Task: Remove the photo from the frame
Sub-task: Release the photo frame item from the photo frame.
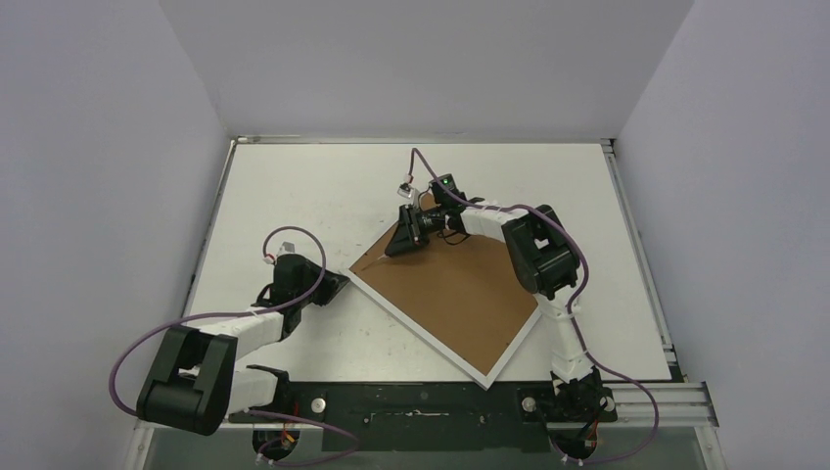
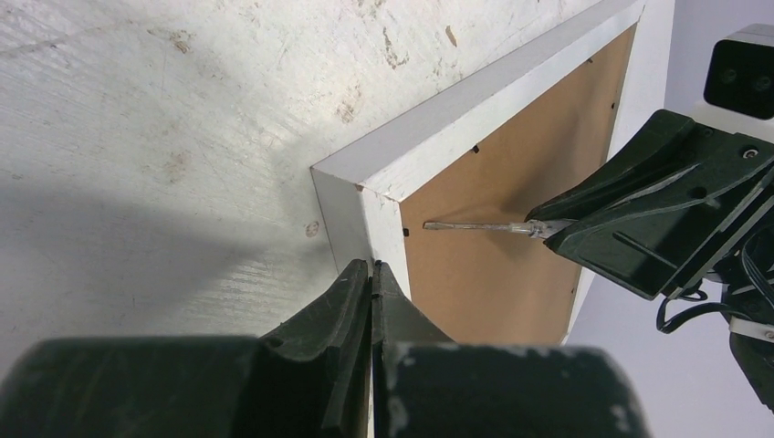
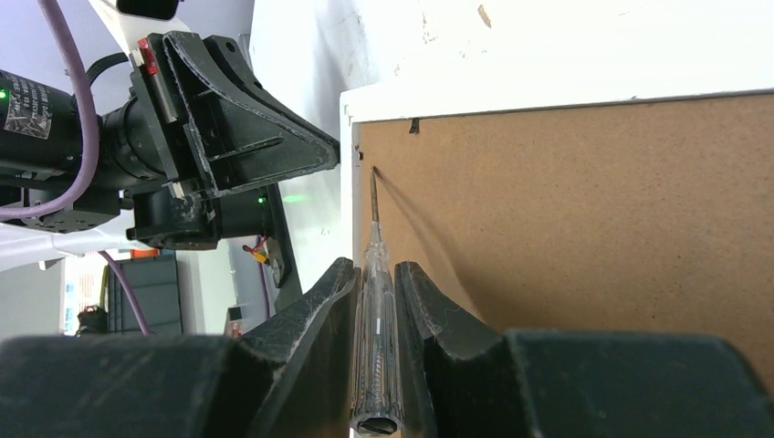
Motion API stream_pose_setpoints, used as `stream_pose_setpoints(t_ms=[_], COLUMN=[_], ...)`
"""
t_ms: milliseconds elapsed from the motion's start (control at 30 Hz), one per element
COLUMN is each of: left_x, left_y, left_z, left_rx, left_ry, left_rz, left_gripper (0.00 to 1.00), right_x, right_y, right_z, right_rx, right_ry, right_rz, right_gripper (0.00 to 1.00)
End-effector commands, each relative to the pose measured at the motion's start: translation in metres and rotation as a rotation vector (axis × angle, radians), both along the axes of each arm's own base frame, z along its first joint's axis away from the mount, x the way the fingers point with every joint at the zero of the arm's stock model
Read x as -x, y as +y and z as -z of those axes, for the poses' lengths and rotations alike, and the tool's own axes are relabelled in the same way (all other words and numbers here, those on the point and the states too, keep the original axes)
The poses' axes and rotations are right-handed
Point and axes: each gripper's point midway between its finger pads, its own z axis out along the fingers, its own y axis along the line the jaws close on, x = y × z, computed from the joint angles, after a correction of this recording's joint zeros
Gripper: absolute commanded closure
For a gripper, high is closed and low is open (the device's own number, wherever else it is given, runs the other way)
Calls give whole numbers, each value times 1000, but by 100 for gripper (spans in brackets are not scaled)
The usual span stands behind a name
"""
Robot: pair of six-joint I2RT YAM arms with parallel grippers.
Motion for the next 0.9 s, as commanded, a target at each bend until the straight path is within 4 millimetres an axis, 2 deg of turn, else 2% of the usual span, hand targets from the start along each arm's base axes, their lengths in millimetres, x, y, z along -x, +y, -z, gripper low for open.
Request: stream_pose_setpoints(t_ms=[0,867], left_x=[-19,-23], left_y=[-5,-8], left_z=[-23,-16], left_rx=[15,24], left_ry=[-87,-82], left_rz=[15,37], left_gripper=[100,100], right_x=[-10,8], right_y=[15,31], right_z=[-17,-11], right_rx=[-43,-24], right_ry=[-92,-87], right_rz=[-11,-67], right_gripper=[95,95])
